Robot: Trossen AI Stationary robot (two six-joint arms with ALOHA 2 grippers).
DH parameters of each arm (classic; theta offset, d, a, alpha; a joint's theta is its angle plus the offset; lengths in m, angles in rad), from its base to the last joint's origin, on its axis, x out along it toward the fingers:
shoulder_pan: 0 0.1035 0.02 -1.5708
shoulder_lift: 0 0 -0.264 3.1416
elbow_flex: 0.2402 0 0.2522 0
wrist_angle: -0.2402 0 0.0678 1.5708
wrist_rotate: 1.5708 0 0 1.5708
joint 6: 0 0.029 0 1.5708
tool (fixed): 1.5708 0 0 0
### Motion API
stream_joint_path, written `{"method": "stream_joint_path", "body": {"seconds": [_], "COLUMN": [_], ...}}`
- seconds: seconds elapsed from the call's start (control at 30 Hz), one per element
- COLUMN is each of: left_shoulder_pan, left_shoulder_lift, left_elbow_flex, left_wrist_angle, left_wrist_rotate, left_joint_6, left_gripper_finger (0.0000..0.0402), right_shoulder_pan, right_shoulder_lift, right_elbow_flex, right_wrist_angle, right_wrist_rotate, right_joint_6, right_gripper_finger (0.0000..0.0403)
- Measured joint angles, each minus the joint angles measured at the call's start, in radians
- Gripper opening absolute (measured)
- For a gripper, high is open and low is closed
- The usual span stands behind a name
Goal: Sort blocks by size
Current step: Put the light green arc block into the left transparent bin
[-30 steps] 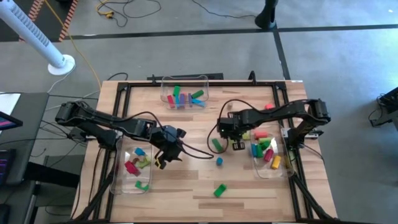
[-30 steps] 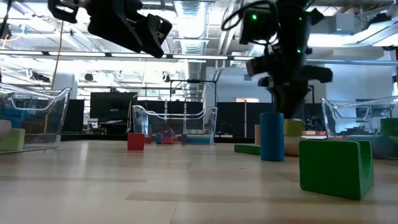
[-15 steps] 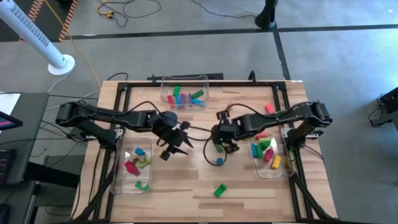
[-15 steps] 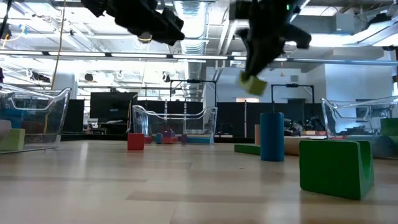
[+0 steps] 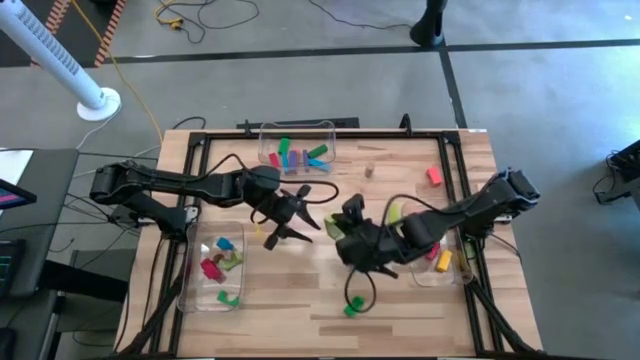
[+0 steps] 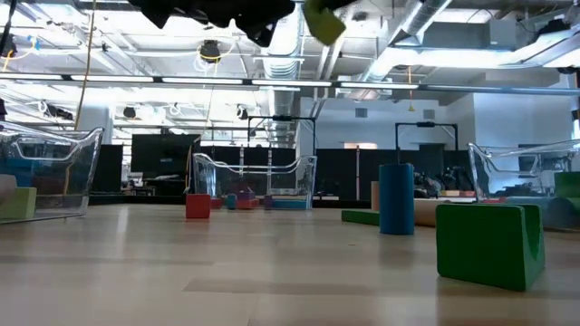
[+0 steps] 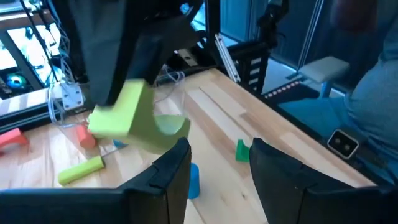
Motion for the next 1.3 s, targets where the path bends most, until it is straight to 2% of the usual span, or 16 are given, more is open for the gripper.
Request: {"method": "stream_joint_path", "body": {"seconds": [0.13,0.43,0.6,0.8,0.97,1.07,1.3], "left_shoulder_pan": [0.0,0.0,0.0,0.0,0.0,0.0,-0.002], "left_shoulder_lift": [0.0,0.0,0.005,0.079,0.109,0.113,0.114], "left_elbow_flex": [0.0,0.0,0.0,0.0,-0.001,-0.001,-0.001], "left_wrist_angle": [0.042,0.166,0.178,0.288,0.363,0.403,0.41], "left_wrist_rotate": [-0.002,-0.027,-0.027,0.019,0.135,0.18,0.166], "left_joint_6": [-0.029,-0.122,-0.144,-0.242,-0.254,-0.273,-0.274], "left_gripper_finger": [0.0155,0.0156,0.0173,0.0222,0.0255,0.0262,0.0263], "right_shoulder_pan": [0.058,0.15,0.171,0.169,0.169,0.171,0.175], "right_shoulder_lift": [-0.001,-0.001,-0.001,-0.001,-0.001,-0.001,-0.001], "right_elbow_flex": [0.0,0.0,0.0,-0.017,-0.023,-0.023,-0.023], "right_wrist_angle": [0.028,0.069,0.143,0.246,0.262,0.265,0.286], "right_wrist_rotate": [0.116,0.251,0.276,0.277,0.277,0.276,0.274], "right_joint_6": [-0.034,-0.063,-0.141,-0.244,-0.269,-0.275,-0.295], "right_gripper_finger": [0.0067,0.0067,0.0067,0.0067,0.0067,0.0067,0.0067]}}
